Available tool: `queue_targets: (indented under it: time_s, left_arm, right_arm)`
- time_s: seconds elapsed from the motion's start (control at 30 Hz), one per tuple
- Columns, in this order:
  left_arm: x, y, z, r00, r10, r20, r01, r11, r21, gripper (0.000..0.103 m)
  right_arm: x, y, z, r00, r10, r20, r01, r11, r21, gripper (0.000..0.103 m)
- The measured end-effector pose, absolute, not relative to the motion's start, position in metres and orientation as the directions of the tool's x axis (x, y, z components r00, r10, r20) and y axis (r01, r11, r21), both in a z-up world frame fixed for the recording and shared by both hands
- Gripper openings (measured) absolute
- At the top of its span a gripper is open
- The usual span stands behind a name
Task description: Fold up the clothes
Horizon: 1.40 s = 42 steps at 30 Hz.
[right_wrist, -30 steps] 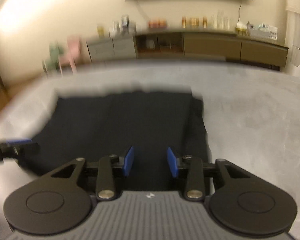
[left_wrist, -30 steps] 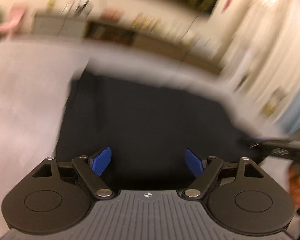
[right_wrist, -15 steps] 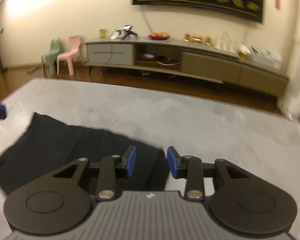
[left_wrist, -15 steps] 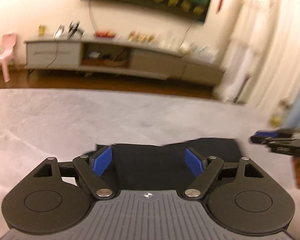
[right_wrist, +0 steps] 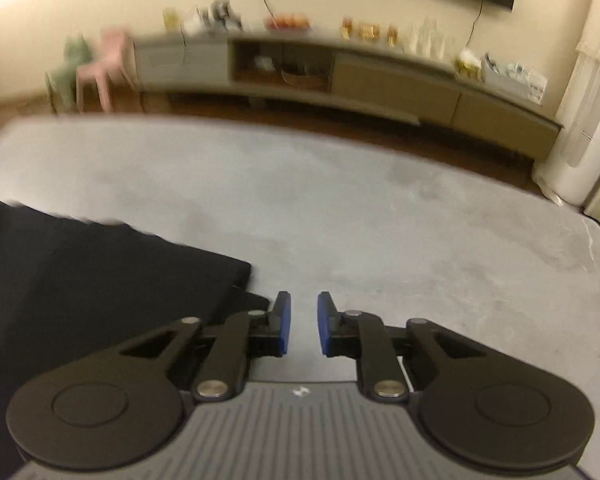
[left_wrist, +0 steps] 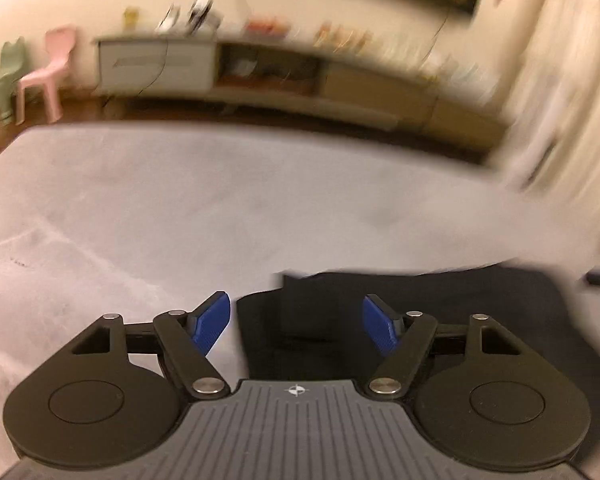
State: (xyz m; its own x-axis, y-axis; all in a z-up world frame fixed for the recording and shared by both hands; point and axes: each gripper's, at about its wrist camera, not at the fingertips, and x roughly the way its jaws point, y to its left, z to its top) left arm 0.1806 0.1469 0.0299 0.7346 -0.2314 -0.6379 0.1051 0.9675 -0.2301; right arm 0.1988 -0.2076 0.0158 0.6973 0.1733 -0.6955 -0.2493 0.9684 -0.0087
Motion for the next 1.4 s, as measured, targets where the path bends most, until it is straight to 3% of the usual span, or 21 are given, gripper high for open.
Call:
queue_targets:
  time_s: [0.07,0.17,0.23,0.3,0.37,0.43,0.5,0.53,0.77,0.93,1.27,1.37,1.4]
  left_arm:
    - [0.151,0.133,0.032,0.717,-0.269,-0.643,0.162,0.961,-0.223,0.076]
    - [0.136,0.118,-0.002,0.654,-0.158,-0.740,0.111,0.987,-0.113,0.076]
    - [0.125,0.119,-0.007,0.665,-0.098,-0.741,0.049,0.995,-0.088,0.076]
    - [0.113,0.122,0.000,0.678,-0.108,-0.728,0.009,0.990,-0.138,0.076]
    - [0.100,0.122,0.007,0.688,-0.118,-0.716,-0.002,0.986,-0.165,0.076]
    - [0.089,0.120,0.012,0.692,-0.120,-0.712,-0.006,0.985,-0.172,0.076]
    - [0.090,0.114,0.011,0.686,-0.128,-0.716,-0.006,0.983,-0.181,0.076]
    - [0.087,0.113,0.010,0.683,-0.131,-0.719,-0.003,0.983,-0.182,0.076]
    - [0.096,0.104,-0.012,0.670,-0.130,-0.731,0.010,0.986,-0.167,0.078]
    - [0.113,0.093,-0.020,0.683,-0.104,-0.723,0.050,0.994,-0.097,0.082]
    - [0.142,0.096,-0.024,0.705,-0.100,-0.702,0.051,0.995,-0.090,0.086]
    - [0.142,0.096,-0.023,0.703,-0.106,-0.703,0.047,0.994,-0.103,0.086]
    - [0.142,0.095,-0.022,0.701,-0.106,-0.705,0.042,0.993,-0.107,0.085]
  right_arm:
    - [0.155,-0.203,0.019,0.683,0.273,-0.677,-0.346,0.938,0.028,0.016]
    - [0.109,-0.192,-0.014,0.601,0.308,-0.738,-0.445,0.896,0.011,0.019]
    - [0.094,-0.206,-0.028,0.647,0.249,-0.720,-0.376,0.926,-0.018,0.040]
    - [0.083,-0.210,-0.013,0.689,0.209,-0.694,-0.322,0.946,-0.034,0.026]
    - [0.067,-0.205,0.008,0.738,0.208,-0.642,-0.312,0.949,-0.052,0.026]
    - [0.050,-0.184,0.021,0.747,0.279,-0.603,-0.373,0.927,-0.034,0.035]
    - [0.036,-0.162,0.024,0.739,0.335,-0.585,-0.434,0.900,-0.033,0.058]
    - [0.031,-0.150,0.022,0.729,0.355,-0.584,-0.461,0.887,-0.036,0.060]
    - [0.049,-0.102,-0.008,0.684,0.345,-0.643,-0.518,0.850,-0.095,0.060]
    - [0.077,-0.103,-0.026,0.643,0.323,-0.694,-0.484,0.874,-0.043,0.064]
    - [0.110,-0.133,-0.036,0.632,0.385,-0.673,-0.481,0.875,0.049,0.068]
    - [0.097,-0.174,-0.027,0.628,0.385,-0.676,-0.453,0.887,0.084,0.081]
    - [0.092,-0.188,-0.022,0.637,0.352,-0.686,-0.415,0.906,0.080,0.079]
